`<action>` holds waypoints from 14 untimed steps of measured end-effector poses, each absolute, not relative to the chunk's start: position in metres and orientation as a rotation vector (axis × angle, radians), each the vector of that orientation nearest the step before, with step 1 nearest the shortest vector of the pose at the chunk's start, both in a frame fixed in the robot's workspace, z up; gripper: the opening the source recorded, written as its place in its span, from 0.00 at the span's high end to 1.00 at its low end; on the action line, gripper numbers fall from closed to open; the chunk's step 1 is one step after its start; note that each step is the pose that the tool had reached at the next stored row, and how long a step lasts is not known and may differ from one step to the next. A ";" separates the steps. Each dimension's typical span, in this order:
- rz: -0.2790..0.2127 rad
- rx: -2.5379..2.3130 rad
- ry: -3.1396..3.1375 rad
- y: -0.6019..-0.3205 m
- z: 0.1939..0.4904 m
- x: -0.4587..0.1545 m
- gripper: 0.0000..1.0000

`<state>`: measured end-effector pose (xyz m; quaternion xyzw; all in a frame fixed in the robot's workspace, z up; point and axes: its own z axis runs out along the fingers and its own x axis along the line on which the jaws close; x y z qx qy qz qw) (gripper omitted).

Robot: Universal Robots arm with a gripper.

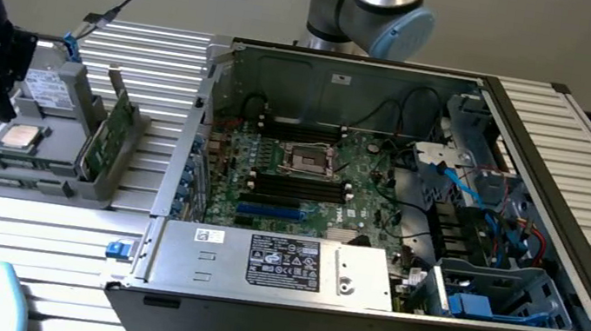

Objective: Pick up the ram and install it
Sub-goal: 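Pick up the ram and move it above insertion slot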

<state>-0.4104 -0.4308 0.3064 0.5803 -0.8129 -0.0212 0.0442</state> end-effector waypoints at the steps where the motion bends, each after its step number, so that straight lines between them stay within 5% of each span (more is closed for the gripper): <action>1: -0.064 1.795 -2.468 -0.431 0.306 -0.410 0.89; 14: -0.047 2.072 -2.235 -0.431 0.303 -0.411 0.89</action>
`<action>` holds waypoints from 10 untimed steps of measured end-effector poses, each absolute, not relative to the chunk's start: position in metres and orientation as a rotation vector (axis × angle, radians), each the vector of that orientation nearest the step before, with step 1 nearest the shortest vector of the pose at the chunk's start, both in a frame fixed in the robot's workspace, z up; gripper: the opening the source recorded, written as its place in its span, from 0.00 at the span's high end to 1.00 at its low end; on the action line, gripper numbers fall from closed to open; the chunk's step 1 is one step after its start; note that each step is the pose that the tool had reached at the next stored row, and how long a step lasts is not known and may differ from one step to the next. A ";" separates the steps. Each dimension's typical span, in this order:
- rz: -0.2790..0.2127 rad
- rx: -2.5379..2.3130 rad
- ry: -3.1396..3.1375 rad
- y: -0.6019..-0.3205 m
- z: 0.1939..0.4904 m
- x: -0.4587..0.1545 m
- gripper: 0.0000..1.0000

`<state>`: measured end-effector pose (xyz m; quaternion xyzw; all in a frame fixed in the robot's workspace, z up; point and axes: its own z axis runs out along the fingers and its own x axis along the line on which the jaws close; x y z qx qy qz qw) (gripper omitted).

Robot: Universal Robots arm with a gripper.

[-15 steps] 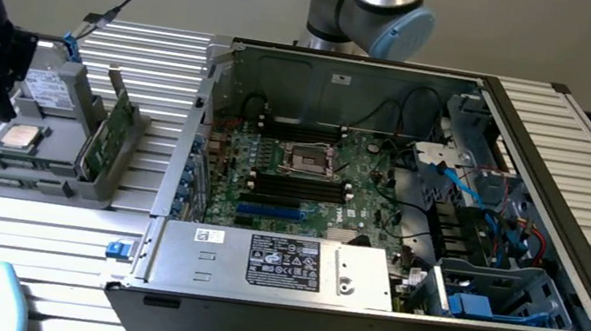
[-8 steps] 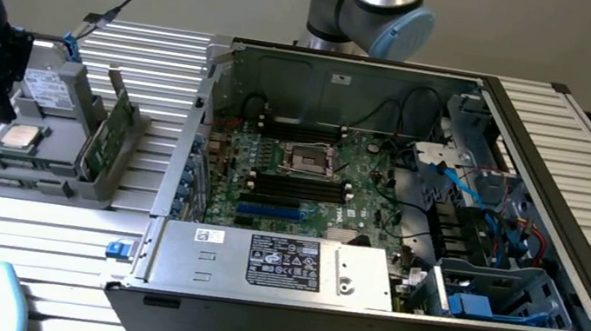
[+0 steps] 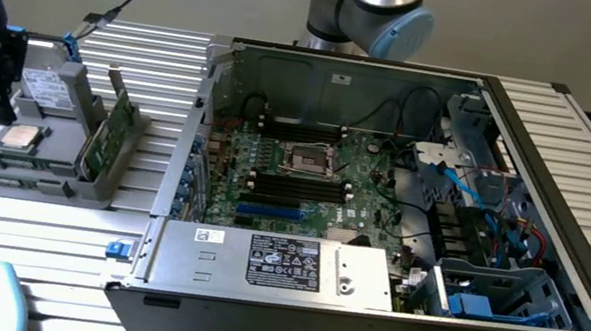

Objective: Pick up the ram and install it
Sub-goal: 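Pick up the ram and move it above insertion slot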

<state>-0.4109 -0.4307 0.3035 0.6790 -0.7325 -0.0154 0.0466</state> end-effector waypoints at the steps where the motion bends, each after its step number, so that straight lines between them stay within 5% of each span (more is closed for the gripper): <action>1: -0.046 2.092 -2.217 -0.431 0.303 -0.411 0.89; 10: -0.041 2.161 -2.148 -0.431 0.303 -0.413 0.88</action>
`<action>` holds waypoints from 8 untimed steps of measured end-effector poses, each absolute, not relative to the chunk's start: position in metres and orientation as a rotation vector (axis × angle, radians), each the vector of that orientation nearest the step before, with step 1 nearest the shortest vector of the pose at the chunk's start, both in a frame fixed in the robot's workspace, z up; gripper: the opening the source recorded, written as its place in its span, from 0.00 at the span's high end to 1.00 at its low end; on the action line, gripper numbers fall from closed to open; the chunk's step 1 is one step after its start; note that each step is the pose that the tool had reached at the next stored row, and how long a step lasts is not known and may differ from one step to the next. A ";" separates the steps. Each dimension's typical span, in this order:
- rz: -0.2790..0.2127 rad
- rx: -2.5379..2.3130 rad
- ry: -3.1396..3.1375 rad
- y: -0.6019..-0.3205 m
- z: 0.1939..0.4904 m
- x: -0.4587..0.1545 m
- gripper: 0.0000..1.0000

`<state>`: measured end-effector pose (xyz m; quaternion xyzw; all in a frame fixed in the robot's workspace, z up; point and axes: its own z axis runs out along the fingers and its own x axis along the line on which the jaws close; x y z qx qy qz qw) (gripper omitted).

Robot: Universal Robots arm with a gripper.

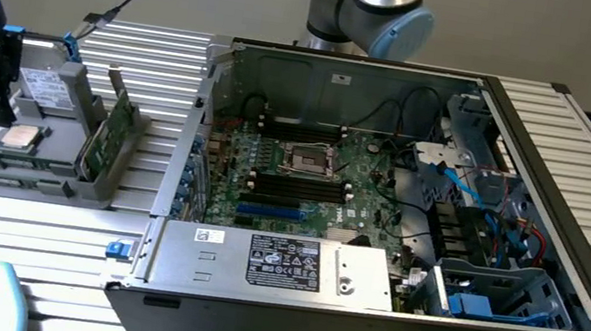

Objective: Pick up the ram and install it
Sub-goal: 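Pick up the ram and move it above insertion slot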

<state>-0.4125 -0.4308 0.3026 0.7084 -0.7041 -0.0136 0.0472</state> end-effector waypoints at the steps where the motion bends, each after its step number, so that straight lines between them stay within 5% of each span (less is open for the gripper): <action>1: -0.041 2.161 -2.148 -0.431 0.303 -0.413 0.82; 8: -0.041 2.168 -2.141 -0.431 0.297 -0.416 0.75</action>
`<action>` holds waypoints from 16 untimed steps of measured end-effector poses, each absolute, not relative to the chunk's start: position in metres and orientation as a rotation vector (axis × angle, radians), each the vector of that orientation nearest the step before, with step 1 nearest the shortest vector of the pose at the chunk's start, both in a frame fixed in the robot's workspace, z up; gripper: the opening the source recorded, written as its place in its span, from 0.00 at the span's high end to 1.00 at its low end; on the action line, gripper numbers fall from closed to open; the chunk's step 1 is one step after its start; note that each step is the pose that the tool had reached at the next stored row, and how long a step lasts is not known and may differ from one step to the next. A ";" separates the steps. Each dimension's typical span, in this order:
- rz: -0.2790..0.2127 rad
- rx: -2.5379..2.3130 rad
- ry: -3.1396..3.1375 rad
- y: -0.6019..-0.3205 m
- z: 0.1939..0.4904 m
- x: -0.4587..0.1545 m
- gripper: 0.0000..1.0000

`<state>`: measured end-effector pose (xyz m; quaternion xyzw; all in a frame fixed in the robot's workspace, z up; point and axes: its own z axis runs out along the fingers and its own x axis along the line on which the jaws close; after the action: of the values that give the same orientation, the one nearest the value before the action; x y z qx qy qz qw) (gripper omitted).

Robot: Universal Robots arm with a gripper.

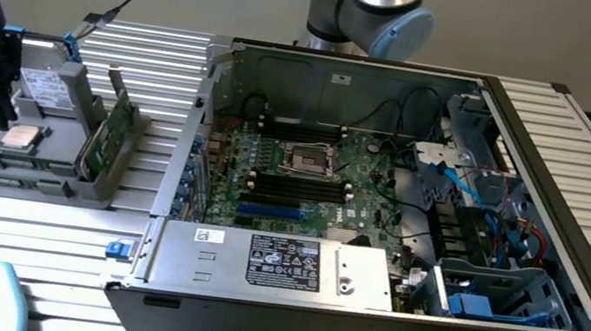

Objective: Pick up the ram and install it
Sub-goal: 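Pick up the ram and move it above insertion slot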

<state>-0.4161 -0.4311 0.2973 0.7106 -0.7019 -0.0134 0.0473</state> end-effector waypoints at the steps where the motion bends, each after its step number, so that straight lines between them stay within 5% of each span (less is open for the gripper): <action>1: -0.041 2.170 -2.139 -0.431 0.295 -0.417 0.75; 16: -0.041 2.225 -2.085 -0.446 0.269 -0.420 0.75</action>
<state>-0.4195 -0.4458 0.2692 0.7289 -0.6829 -0.0134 0.0462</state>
